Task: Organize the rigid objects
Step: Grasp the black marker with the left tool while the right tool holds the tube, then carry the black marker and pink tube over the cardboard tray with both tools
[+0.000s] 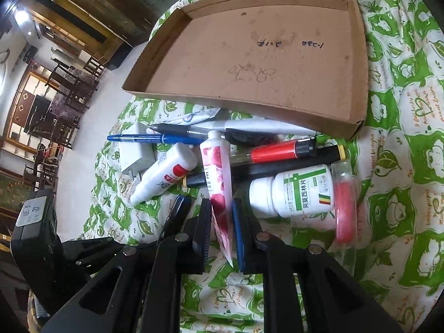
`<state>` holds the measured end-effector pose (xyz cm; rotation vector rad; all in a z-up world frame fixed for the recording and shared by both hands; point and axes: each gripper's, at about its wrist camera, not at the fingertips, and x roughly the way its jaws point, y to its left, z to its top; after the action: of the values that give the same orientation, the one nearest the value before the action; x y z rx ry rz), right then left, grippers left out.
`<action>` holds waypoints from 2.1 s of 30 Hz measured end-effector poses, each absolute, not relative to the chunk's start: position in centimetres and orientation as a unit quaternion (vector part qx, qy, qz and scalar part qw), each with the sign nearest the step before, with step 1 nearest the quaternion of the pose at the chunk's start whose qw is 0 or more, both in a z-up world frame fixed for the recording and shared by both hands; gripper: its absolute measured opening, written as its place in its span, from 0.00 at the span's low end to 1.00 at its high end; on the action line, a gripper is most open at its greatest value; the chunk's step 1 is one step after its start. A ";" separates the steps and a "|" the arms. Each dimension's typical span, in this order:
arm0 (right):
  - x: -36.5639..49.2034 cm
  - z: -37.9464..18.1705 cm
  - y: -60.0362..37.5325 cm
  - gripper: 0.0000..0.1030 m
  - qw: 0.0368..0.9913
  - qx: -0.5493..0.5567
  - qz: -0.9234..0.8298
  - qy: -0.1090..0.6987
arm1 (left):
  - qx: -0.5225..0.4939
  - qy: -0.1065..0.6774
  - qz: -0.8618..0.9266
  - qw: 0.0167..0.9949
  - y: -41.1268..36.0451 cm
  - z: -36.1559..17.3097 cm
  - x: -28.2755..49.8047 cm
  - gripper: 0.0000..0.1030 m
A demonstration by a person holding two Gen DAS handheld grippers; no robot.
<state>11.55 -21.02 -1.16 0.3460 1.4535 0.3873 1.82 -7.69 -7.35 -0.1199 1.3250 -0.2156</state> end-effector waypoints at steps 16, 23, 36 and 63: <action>11.3 0.0 -20.9 0.10 0.720 0.173 0.206 0.640 | -0.128 0.547 -0.100 0.821 -3.1 -5.7 0.9 0.14; 11.4 -0.9 -19.8 0.12 0.712 0.155 0.209 0.653 | -0.144 0.552 -0.094 0.816 -2.0 -5.1 0.4 0.14; 12.6 -0.9 -19.6 0.11 0.728 0.154 0.197 0.638 | -0.145 0.544 -0.095 0.821 -2.9 -4.0 0.4 0.14; 18.3 4.3 -29.3 0.11 0.790 0.217 0.135 0.557 | -0.138 0.508 -0.076 0.847 -4.4 2.1 7.8 0.14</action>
<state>18.30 -29.29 4.34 0.4666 1.1996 0.2896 7.76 -4.42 2.15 -0.2910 1.0715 -0.1604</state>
